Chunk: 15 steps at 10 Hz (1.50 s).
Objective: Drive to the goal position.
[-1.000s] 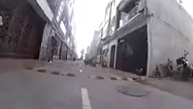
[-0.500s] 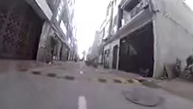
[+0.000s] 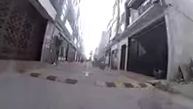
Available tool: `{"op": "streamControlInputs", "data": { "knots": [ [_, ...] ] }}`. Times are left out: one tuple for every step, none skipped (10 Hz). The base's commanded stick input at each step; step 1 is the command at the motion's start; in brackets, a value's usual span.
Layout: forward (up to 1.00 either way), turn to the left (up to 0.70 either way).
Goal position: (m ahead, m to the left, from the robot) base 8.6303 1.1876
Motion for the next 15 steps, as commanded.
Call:
{"op": "streamControlInputs", "data": {
  "knots": [
    [1.00,0.02],
    [1.00,0.00],
    [1.00,0.00],
    [1.00,0.00],
    [1.00,0.00],
    [1.00,0.00],
    [1.00,0.00],
    [1.00,0.00],
    [1.00,-0.33],
    [1.00,-0.40],
    [1.00,-0.40],
    [1.00,-0.40],
    [1.00,-0.19],
    [1.00,0.00],
    [1.00,0.00]
  ]
}}
